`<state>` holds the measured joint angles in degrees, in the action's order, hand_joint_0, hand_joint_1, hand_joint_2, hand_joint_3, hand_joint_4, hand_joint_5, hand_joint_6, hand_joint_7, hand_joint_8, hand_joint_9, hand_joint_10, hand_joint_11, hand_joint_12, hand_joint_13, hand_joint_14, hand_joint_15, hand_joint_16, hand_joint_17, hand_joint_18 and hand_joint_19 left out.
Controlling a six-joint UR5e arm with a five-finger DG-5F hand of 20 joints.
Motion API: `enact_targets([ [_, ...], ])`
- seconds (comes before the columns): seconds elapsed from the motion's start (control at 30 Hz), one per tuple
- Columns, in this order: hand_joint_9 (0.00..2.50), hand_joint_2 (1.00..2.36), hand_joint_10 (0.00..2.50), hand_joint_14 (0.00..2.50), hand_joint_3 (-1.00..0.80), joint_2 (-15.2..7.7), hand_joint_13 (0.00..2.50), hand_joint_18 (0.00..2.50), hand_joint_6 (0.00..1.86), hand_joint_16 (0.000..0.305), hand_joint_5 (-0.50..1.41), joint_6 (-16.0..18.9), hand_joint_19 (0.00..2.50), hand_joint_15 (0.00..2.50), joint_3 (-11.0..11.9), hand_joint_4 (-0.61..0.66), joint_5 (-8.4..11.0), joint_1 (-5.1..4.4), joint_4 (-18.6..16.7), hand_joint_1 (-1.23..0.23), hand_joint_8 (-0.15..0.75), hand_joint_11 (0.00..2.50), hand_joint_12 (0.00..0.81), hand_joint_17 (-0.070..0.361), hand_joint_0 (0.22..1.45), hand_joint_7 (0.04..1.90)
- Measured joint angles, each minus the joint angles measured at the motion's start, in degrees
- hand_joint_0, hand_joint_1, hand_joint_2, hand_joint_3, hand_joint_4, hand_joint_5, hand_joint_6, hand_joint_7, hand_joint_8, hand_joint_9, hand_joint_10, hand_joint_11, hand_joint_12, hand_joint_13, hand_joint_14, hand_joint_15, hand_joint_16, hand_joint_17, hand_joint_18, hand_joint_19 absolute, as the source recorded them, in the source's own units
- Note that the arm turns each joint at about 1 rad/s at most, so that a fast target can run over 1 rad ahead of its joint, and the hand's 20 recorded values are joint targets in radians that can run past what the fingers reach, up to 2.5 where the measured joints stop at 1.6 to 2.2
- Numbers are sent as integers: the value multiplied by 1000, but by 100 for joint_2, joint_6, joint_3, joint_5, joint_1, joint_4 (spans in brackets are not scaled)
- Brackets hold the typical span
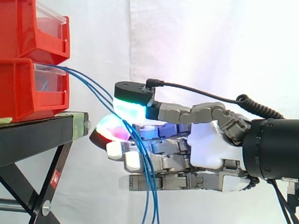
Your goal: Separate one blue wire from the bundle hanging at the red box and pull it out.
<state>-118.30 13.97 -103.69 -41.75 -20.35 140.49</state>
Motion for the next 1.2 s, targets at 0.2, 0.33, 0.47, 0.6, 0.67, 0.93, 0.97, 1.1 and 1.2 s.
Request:
enact_targets([
  [0.2, 1042, 1014, 17, 30, -342, 0, 1452, 501, 776, 36, -210, 2, 182, 1058, -1, 177, 0, -1, 4, -668, 285, 794, 262, 81, 664, 973],
  [0.33, 1048, 1015, 19, 29, -341, 0, 1488, 509, 776, 36, -210, 1, 188, 1147, 1, 175, 1, 0, 7, -666, 288, 838, 255, 81, 664, 959],
  [0.47, 1084, 1014, 19, 26, -340, 0, 1519, 525, 776, 36, -210, 13, 199, 1262, 23, 175, -9, 9, 79, -666, 290, 935, 258, 81, 666, 968],
  [0.6, 1105, 1014, 19, 25, -346, 0, 1514, 532, 776, 37, -211, 36, 215, 1297, 112, 171, -23, 16, 330, -664, 291, 1099, 259, 82, 669, 966],
  [0.67, 1135, 1014, 17, 25, -344, 0, 1499, 538, 777, 37, -211, 48, 223, 1305, 168, 172, -28, 19, 489, -665, 286, 1223, 261, 83, 668, 961],
  [0.93, 1245, 1014, 1, 24, -343, 0, 1480, 560, 779, 39, -212, 228, 248, 1340, 457, 170, -43, 26, 1512, -665, 277, 1644, 264, 87, 668, 954],
  [0.97, 1252, 1015, 5, 25, -345, 1, 1480, 562, 779, 39, -212, 249, 252, 1348, 469, 173, -43, 28, 1584, -665, 276, 1679, 269, 88, 669, 953],
  [1.1, 1237, 1015, 68, 24, -340, 41, 1476, 584, 780, 40, -212, 283, 272, 1411, 500, 171, -43, 26, 1753, -665, 270, 1692, 259, 90, 668, 952],
  [1.2, 1233, 1014, 74, 20, -346, 97, 1489, 664, 779, 41, -212, 268, 401, 1481, 505, 173, -36, 25, 1796, -664, 273, 1688, 251, 92, 670, 957],
])
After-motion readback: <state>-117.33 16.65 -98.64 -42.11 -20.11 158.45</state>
